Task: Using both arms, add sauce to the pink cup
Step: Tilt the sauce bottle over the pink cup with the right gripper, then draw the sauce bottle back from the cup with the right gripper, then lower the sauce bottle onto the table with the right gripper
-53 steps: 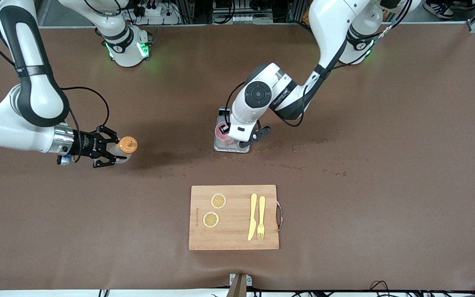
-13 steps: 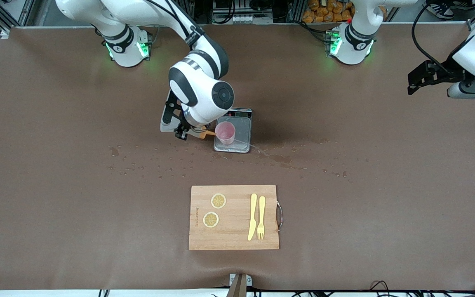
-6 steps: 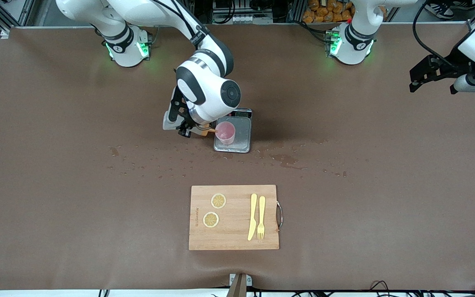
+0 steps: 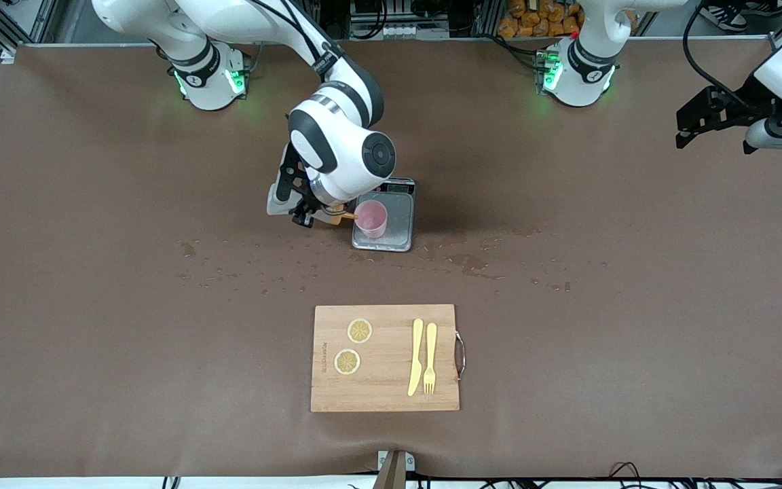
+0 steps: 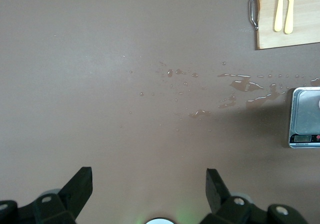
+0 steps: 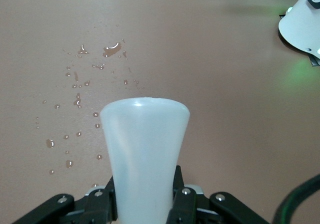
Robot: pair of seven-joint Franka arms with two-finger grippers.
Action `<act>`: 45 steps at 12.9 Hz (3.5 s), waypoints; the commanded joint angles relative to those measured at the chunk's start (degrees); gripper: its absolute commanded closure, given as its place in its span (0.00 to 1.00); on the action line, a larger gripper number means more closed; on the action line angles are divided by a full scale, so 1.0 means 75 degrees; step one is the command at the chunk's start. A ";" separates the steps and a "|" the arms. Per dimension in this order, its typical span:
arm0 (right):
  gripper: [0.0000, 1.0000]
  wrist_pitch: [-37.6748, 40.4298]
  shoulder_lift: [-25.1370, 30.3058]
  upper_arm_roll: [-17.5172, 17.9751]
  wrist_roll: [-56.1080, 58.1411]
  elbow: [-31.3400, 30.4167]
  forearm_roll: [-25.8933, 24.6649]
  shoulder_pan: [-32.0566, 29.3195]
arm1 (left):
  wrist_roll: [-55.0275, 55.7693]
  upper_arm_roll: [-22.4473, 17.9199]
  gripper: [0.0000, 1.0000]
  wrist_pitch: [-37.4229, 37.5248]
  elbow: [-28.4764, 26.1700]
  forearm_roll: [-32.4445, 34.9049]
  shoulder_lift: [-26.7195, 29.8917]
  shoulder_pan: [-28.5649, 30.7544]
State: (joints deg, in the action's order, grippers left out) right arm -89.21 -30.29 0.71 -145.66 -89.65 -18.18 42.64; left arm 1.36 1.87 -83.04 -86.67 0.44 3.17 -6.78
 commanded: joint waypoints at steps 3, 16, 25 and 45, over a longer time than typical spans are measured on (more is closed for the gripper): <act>1.00 -0.0034 0.0697 0.0011 0.0996 0.0024 0.0722 -0.0797 | -0.0416 0.0067 0.00 0.0162 0.0118 0.0164 0.0022 0.0084; 1.00 -0.1807 0.3089 -0.0001 0.7402 -0.2835 0.5313 -0.4849 | -0.0451 0.0068 0.00 0.0150 0.0130 0.0152 -0.0036 0.0095; 1.00 -0.0645 0.1264 -0.0013 1.3135 -0.3012 0.7683 -0.8471 | -0.0451 0.0044 0.00 0.0139 0.0130 0.0106 -0.0107 0.0084; 0.00 0.0433 -0.1622 -0.0013 1.5402 -0.1641 0.8189 -0.9424 | -0.0463 0.0056 0.00 0.0150 0.0130 0.0105 -0.0095 0.0095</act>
State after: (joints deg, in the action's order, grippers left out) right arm -87.37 -41.88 0.53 -29.61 -104.28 42.38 -28.19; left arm -0.85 2.05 -82.87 -86.66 0.44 2.60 -6.24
